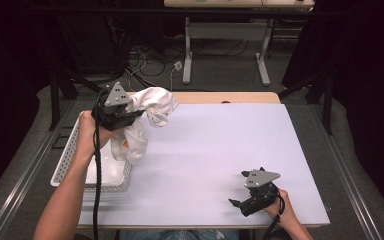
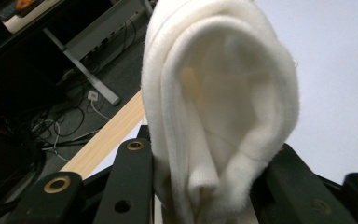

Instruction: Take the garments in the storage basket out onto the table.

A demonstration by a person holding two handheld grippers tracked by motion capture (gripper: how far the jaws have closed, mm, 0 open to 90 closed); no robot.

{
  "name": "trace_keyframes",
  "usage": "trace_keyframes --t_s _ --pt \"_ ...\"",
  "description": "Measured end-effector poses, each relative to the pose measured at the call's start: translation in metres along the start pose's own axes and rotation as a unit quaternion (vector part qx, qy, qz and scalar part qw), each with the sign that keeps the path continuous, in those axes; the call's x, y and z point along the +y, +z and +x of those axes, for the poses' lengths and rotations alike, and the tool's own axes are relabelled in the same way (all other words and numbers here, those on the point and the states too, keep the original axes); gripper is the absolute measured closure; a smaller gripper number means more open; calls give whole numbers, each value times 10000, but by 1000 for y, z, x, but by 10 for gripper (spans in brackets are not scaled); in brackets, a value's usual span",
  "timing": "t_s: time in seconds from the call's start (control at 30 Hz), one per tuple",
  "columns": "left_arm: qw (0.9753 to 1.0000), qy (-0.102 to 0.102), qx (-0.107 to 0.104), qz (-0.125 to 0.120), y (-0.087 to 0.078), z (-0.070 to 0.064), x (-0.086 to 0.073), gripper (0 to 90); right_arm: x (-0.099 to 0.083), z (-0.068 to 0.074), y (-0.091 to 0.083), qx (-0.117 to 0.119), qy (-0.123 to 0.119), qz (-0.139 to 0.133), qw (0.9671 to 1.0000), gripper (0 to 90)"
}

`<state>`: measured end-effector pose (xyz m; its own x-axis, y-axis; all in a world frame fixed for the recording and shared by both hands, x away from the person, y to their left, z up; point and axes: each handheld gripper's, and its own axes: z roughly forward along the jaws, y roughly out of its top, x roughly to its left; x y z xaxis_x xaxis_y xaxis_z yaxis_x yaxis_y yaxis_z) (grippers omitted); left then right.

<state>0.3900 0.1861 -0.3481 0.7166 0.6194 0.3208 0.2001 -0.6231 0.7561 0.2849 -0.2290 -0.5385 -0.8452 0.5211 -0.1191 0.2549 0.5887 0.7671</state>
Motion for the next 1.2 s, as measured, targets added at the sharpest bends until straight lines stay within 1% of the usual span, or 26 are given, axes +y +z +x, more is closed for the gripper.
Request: trace_keyframes --t_s 0.03,0.07,0.2,0.23,0.27,0.3,0.33,0.43,0.47,0.63,0.67,0.73,0.8,0.83,0.9,1.07,1.1,1.13,1.2 --pt "10000 35 -22 51 0 0 1 690 0 0 0 4 -2 -1 10000 20" --pt "10000 26 -27 7 1 -1 1 690 0 0 0 9 1 -2 10000 20" --pt "9999 57 -96 -34 4 -3 4 690 -1 0 0 0 20 -8 10000 20" --pt "9999 75 -122 -1 5 -3 5 690 -1 0 0 -3 22 -8 10000 20" --pt "9999 68 -124 -40 6 -4 5 690 -1 0 0 -2 24 -6 10000 20" --pt "9998 116 -127 -30 7 -4 6 690 -1 0 0 -2 21 -4 10000 20" --pt "9998 73 -153 -56 8 -6 6 690 -1 0 0 -2 20 -5 10000 20" --pt "9997 118 -189 -48 9 -6 7 690 -1 0 -1 -11 24 1 10000 20" --pt "9997 93 -197 -86 12 -8 7 690 -1 0 -1 -9 36 6 10000 20" --pt "9995 111 -296 -77 17 -11 10 690 -1 0 -1 -9 28 3 10000 20" --pt "9994 147 -303 -86 18 -12 10 690 -1 0 -1 -6 31 3 10000 20" --pt "9994 134 -315 -85 20 -13 11 690 -1 0 -1 -12 26 3 10000 20" --pt "9992 166 -345 -77 22 -15 12 690 -1 0 -1 -13 12 -10 10000 20" --pt "9991 200 -377 -90 24 -17 13 690 -1 0 -1 -22 9 1 10000 20" --pt "9989 187 -414 -82 27 -19 14 690 -1 0 -1 -4 8 -2 10000 20" --pt "9984 259 -506 -69 34 -24 16 690 -1 0 -1 -3 20 5 10000 20" --pt "9983 262 -521 -99 36 -25 16 690 -1 0 -1 2 5 4 10000 20" --pt "9980 298 -551 -71 37 -26 17 690 -1 0 -1 0 6 10 10000 20" --pt "9980 291 -560 -85 38 -27 17 690 -1 0 -1 2 2 5 10000 20"
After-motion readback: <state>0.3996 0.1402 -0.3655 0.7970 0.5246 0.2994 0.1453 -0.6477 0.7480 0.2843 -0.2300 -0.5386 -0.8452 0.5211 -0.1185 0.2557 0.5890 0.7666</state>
